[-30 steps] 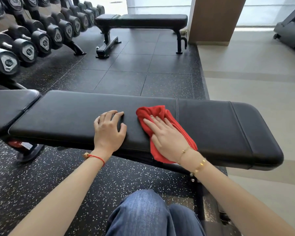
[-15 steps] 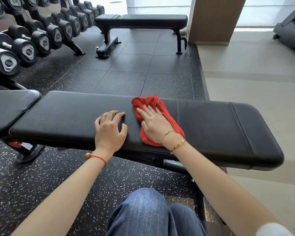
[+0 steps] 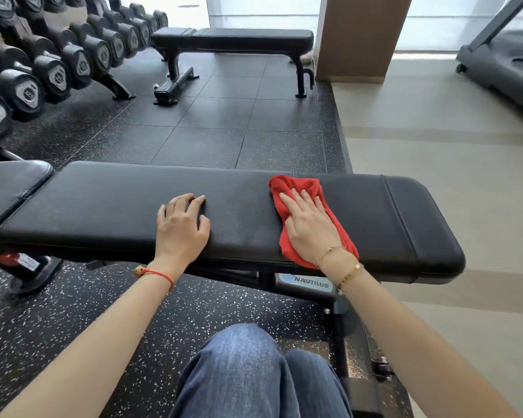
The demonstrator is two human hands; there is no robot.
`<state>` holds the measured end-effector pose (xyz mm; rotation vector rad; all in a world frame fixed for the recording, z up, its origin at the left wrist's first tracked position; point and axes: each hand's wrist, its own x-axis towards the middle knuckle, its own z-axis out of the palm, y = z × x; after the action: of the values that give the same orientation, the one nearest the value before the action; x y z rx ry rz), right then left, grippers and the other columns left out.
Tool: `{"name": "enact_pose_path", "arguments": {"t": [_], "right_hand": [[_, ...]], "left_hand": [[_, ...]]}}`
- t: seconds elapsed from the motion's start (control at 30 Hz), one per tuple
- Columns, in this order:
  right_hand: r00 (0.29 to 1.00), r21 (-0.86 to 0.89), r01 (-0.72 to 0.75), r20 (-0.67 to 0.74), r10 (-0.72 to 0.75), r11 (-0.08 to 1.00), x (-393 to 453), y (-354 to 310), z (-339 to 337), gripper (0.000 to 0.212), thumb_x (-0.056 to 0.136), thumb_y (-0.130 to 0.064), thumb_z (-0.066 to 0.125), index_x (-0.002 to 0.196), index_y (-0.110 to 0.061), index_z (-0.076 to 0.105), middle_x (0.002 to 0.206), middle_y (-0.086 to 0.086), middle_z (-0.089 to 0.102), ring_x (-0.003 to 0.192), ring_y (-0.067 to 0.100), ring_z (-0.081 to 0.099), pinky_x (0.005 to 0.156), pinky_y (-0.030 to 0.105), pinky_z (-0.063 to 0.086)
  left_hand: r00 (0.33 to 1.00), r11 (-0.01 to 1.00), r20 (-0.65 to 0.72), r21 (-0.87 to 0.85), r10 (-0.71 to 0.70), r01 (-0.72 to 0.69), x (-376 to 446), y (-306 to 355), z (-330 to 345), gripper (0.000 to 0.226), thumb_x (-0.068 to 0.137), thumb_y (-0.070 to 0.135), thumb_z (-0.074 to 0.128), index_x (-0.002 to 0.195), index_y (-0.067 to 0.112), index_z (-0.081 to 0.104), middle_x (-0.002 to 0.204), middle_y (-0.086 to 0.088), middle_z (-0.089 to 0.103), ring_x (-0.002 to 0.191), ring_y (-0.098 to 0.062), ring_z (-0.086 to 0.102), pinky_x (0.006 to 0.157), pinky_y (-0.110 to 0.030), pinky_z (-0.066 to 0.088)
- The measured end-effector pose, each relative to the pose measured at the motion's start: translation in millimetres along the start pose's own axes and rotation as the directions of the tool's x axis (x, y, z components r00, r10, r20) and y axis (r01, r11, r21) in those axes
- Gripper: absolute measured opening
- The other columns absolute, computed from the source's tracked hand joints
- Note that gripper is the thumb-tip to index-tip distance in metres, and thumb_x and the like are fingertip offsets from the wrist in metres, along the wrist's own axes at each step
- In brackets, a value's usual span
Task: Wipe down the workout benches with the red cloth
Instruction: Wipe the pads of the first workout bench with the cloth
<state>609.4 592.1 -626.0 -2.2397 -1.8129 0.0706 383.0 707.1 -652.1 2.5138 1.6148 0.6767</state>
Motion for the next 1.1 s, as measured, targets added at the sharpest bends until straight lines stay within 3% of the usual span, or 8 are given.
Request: {"name": "enact_pose_path", "arguments": {"t": [0.13,0.23,0.4,0.7,0.9,1.1], "right_hand": [[0.997,0.009,-0.066,0.028,0.065,0.998,27,-5,-1,0.056,0.099,-0.019,0.029,0.154,-0.017,0.015,0.162,0.009,0.009,0.15,0.026,0.003,0.122,0.041,-0.003],[0.998,0.03,-0.036,0.046,0.034,0.999,16,-2,-3,0.057,0.099,-0.018,0.029,0.154,-0.017,0.014,0.162,0.009,0.008,0.15,0.025,0.002,0.122,0.04,-0.003],[0.998,-0.008,0.016,-0.055,-0.016,1.0,-45,24,-4,0.059,0.096,-0.02,0.032,0.153,-0.021,0.017,0.161,0.004,0.015,0.15,0.021,0.006,0.122,0.037,-0.002],[0.951,-0.032,-0.306,-0.043,0.305,0.951,21,71,-20,0.056,0.099,-0.022,0.03,0.153,-0.015,0.018,0.161,0.013,0.014,0.149,0.028,0.009,0.122,0.043,0.0],[0.997,-0.038,-0.07,-0.01,0.07,0.997,14,38,-7,0.056,0.099,-0.021,0.029,0.154,-0.016,0.016,0.161,0.011,0.013,0.149,0.025,0.01,0.122,0.04,0.0],[0.994,0.016,-0.092,-0.057,0.093,0.996,-26,77,-16,0.055,0.098,-0.017,0.034,0.152,-0.02,0.023,0.16,0.006,0.02,0.149,0.021,0.015,0.122,0.037,0.002]], "left_hand": [[0.999,0.999,0.033,-0.031,0.021,-0.02,-6,20,-3,0.039,0.097,0.024,0.049,0.134,0.013,0.057,0.142,-0.009,0.053,0.136,-0.028,0.042,0.116,-0.052,0.027],[0.995,0.995,0.049,-0.038,0.092,-0.09,-13,46,2,0.039,0.096,0.028,0.051,0.132,0.016,0.058,0.14,-0.005,0.054,0.135,-0.025,0.043,0.116,-0.049,0.027],[0.989,0.991,0.066,-0.037,0.132,-0.13,-15,79,18,0.041,0.094,0.032,0.052,0.133,0.019,0.056,0.14,-0.003,0.052,0.135,-0.025,0.042,0.117,-0.049,0.025],[0.994,0.994,-0.002,-0.005,0.112,-0.112,-18,84,21,0.044,0.089,0.036,0.043,0.127,0.019,0.058,0.132,-0.004,0.055,0.128,-0.028,0.045,0.113,-0.051,0.03],[0.993,0.993,-0.02,-0.012,0.117,-0.117,-18,83,20,0.045,0.087,0.038,0.042,0.126,0.021,0.059,0.13,-0.003,0.056,0.127,-0.027,0.046,0.112,-0.051,0.032],[0.992,0.992,-0.031,-0.007,0.124,-0.124,-17,78,25,0.044,0.087,0.039,0.042,0.126,0.023,0.058,0.13,-0.001,0.057,0.127,-0.025,0.046,0.112,-0.049,0.032]]}}
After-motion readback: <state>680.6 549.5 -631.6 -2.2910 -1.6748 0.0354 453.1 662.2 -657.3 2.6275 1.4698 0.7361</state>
